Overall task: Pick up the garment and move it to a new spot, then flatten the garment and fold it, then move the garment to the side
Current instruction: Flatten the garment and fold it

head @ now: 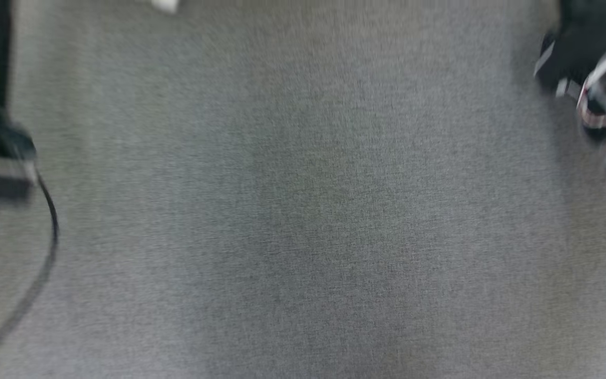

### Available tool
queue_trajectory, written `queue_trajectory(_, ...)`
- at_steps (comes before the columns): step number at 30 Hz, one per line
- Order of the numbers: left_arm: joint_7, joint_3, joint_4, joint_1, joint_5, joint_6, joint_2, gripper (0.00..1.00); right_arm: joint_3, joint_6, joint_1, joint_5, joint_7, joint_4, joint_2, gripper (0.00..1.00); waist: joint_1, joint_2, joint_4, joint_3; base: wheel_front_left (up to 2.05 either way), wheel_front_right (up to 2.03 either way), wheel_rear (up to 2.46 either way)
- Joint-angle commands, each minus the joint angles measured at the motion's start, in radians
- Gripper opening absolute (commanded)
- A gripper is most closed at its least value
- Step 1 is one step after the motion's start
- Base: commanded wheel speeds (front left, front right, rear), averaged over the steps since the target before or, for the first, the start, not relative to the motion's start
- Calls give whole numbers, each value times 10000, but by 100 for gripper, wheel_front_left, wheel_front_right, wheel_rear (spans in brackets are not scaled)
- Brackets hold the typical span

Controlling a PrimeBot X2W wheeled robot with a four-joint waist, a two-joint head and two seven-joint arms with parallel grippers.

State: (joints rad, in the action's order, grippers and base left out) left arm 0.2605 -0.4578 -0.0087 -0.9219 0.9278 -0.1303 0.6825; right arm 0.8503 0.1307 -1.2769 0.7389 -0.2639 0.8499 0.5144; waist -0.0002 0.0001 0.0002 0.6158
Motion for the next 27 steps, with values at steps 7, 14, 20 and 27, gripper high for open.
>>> queue_trajectory(7, 51, 558, -1203, 4161, 485, 149, 89, 0, 1034, -5, 2616, 1473, 13, -1405, 1211, 0, 2, -1, 0, -2071, 0, 0, 0)
queue_trajectory(14, 52, 556, -1782, 6624, 678, 562, -112, 0, 1135, -5, 4602, 1602, -19, -2149, 1642, 0, 2, -1, -119, -3265, 0, 0, 0)
queue_trajectory(20, 52, 924, -1989, 8085, 530, 980, -494, 0, 604, -5, 5827, 1415, -5, -2681, 1733, 0, 2, -1, -222, -3970, 0, 0, 0)
queue_trajectory(27, 52, 1264, -2423, 10296, 447, 1258, -890, 0, -254, -6, 7690, 1131, -6, -3476, 2134, 0, 2, -1, -236, -4813, 0, 0, 0)
